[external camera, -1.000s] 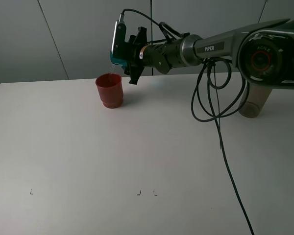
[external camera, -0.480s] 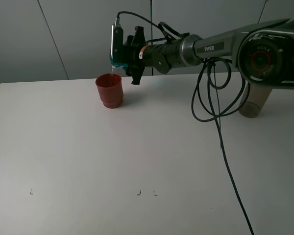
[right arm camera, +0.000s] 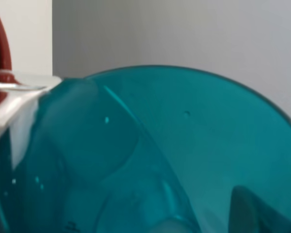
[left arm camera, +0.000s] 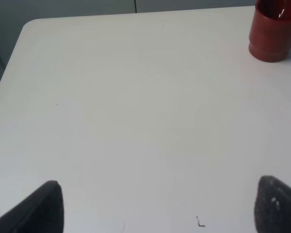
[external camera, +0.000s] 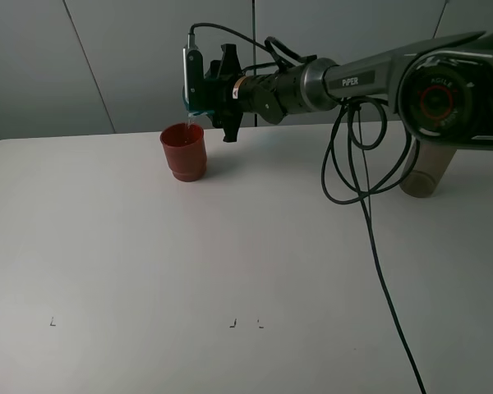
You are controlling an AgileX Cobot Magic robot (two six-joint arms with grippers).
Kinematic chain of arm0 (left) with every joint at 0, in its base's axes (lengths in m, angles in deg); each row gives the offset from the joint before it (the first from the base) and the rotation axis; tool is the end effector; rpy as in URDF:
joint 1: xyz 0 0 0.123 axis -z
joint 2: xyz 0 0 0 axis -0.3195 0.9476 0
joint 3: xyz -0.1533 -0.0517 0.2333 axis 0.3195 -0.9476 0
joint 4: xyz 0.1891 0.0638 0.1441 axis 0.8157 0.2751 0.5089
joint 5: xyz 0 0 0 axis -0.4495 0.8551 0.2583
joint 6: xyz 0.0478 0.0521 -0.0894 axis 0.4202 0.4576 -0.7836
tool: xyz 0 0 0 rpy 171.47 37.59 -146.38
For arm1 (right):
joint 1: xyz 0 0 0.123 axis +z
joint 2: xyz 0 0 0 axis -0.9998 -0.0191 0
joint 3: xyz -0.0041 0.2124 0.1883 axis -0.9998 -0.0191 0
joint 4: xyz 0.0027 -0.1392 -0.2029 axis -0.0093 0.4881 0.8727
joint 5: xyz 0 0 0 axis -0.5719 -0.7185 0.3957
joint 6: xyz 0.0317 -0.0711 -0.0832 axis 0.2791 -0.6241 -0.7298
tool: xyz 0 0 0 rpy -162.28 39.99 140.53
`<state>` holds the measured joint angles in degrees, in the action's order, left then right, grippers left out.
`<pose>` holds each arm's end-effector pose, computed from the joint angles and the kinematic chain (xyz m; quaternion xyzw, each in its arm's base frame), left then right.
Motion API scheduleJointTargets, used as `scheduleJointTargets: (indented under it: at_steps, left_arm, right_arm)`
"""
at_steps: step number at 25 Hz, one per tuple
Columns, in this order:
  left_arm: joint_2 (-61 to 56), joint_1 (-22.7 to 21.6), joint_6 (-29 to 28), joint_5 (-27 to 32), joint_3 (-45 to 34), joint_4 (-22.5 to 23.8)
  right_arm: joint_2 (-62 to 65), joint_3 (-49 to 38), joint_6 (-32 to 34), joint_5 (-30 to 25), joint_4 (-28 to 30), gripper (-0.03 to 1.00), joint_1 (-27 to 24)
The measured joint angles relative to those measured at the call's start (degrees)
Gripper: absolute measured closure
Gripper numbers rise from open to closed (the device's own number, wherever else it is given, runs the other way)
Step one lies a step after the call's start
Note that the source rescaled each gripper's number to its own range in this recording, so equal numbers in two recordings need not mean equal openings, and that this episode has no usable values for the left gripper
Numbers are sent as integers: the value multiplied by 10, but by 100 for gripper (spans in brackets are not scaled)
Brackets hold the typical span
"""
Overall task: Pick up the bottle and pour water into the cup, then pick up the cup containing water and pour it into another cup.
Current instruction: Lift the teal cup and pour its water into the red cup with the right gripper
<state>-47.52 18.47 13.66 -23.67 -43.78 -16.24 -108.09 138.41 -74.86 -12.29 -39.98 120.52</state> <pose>0.0090 0.0022 0.2644 -0.0018 0.8571 0.0114 0.5150 0.4852 0.3026 0.1157 -0.6697 0.5025 -0.1839 0.5150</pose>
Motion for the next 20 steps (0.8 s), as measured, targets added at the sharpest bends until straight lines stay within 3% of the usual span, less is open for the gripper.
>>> scheduleJointTargets:
  at_steps: [20]
  left_arm:
    - [0,0,0,0,0,0]
  right_arm:
    - [0,0,-37,5,0,96,3]
